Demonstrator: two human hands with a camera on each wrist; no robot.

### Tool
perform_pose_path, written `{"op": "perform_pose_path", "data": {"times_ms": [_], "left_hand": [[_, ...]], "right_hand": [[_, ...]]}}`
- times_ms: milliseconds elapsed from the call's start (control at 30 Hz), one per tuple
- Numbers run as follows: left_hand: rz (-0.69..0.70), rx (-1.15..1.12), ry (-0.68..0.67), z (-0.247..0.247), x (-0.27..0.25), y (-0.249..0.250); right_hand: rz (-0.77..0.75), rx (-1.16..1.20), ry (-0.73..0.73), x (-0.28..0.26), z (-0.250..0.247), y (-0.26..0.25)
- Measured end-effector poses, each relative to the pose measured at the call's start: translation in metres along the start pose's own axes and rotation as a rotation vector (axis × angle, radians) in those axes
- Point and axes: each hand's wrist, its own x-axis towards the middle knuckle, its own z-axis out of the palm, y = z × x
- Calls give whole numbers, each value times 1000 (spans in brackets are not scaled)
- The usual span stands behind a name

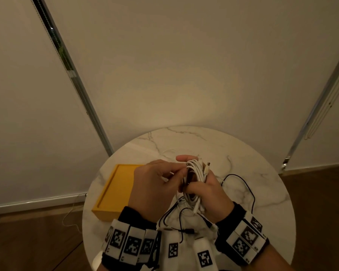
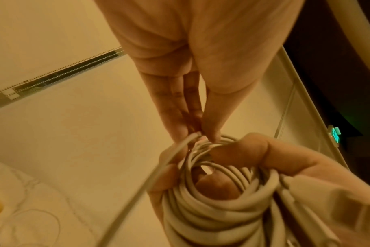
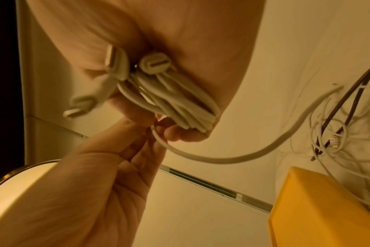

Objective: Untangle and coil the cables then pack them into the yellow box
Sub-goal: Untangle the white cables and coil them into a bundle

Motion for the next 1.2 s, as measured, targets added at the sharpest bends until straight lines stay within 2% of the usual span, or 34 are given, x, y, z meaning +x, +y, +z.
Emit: {"op": "perform_pose_path", "data": {"times_ms": [200, 333, 400, 433, 467, 533, 600, 633, 700, 867, 967, 1033, 1100, 1200], "left_hand": [[-75, 45, 75, 6, -3, -7], [-136, -107, 47, 4, -5, -9], [-148, -184, 48, 9, -7, -15], [-197, -259, 30, 13, -8, -19], [-281, -379, -26, 17, -9, -21], [-480, -622, -258, 25, -15, -23], [-566, -648, -494, 31, -26, -20], [-546, -639, -547, 34, -32, -21], [-491, -594, -567, 40, -39, -23], [-409, -128, -681, 48, -48, -36], [-314, -115, -636, 47, -52, -36], [-195, -110, -576, 45, -50, -32], [-57, -50, -509, 43, -45, -26], [77, 2, -433, 36, -37, -17]], "right_hand": [[20, 1, -82, -3, 5, -3], [91, 65, -137, -4, 4, -5], [100, 132, -132, -4, 4, -7], [94, 169, -112, -4, 4, -9], [80, 211, -80, -3, 3, -10], [38, 341, -8, -1, 0, -15], [0, 431, 65, 1, -7, -20], [-15, 419, 106, 2, -11, -21], [-56, 324, 192, 1, -19, -22], [-251, 100, 393, -3, -34, -26], [-319, -167, 451, -3, -50, -29], [-336, -462, 424, -4, -57, -26], [-345, -654, 390, -7, -57, -18], [-334, -653, 355, -8, -47, -7]]}}
